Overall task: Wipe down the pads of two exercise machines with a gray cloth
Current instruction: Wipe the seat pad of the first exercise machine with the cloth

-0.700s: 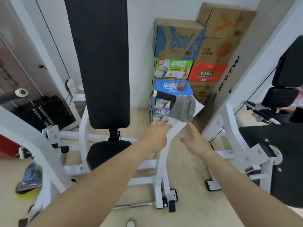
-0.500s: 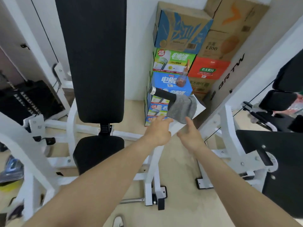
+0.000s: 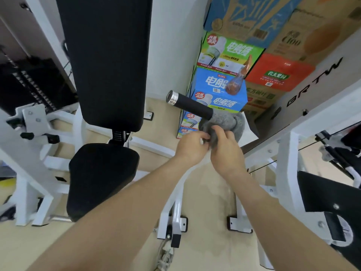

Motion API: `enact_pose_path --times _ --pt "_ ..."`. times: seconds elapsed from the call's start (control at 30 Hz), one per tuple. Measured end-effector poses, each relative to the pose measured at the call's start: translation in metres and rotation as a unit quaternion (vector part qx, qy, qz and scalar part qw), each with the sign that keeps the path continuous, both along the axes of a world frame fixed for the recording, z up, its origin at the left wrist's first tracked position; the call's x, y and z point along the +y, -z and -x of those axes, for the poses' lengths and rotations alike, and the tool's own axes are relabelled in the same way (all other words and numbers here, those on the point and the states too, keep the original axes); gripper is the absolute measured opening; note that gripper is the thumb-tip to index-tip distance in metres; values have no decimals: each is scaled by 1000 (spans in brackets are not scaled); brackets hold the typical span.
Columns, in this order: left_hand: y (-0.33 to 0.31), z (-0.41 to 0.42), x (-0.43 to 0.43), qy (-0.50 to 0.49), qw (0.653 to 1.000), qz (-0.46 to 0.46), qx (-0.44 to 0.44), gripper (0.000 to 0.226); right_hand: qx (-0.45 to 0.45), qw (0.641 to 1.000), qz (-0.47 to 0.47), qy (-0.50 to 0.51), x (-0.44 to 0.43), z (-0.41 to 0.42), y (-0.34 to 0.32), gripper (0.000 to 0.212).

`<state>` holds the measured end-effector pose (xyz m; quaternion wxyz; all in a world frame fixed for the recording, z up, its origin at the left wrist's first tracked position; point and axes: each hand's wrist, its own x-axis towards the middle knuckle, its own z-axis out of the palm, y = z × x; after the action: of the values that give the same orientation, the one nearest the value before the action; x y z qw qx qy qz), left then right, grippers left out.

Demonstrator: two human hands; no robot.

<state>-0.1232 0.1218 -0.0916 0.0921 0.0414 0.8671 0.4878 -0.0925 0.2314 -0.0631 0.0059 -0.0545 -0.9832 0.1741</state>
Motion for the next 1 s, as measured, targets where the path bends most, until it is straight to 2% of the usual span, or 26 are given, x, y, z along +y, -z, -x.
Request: enact_pose_path --times 0.03,0.1,0.17,0.23,0.27,0.33,0.4,0.47,0.6,0.67,0.73,0.83,0.9,0.97,1.0 --pt "-8 -5 0 -52 995 -82 -13 17 16 999 36 -1 3 3 -1 48" --pt "-24 -15 -4 -121 959 -252 -52 20 48 992 117 -1 9 6 -5 37" --pt "-42 -27 -15 -136 919 -361 -84 23 95 981 167 -22 13 2 -18 44" --pt "-63 -38 -27 -111 864 -477 -111 23 141 971 176 -84 16 1 -38 61" --pt "-72 -41 -32 -99 830 -533 -132 26 136 966 180 -131 16 1 -50 69" --pt "-87 -47 -41 -79 786 -590 -167 30 32 939 252 -231 13 5 -75 77" --pt "-100 -52 -49 -44 794 -580 -174 23 -126 866 371 -311 10 10 -99 69" --pt "-113 -57 -58 -5 816 -550 -178 16 -241 802 428 -339 11 19 -110 56" --pt "-134 -68 -82 51 861 -461 -207 8 -410 738 387 -373 9 35 -93 46" --pt "-137 -72 -95 83 886 -413 -193 6 -447 705 364 -412 -2 31 -79 41" --pt "-137 -76 -110 106 905 -373 -174 6 -470 670 369 -440 -19 23 -67 48" --pt "-139 -85 -140 114 927 -319 -159 20 -498 614 421 -444 -50 8 -53 63" --pt "-142 -93 -160 129 942 -267 -160 21 -509 587 469 -419 -69 0 -41 55" --pt "-144 -98 -180 142 958 -176 -175 22 -522 589 484 -383 -87 -1 -28 37" --pt "-144 -99 -191 130 967 -120 -183 24 -517 607 466 -383 -95 -1 -23 32"
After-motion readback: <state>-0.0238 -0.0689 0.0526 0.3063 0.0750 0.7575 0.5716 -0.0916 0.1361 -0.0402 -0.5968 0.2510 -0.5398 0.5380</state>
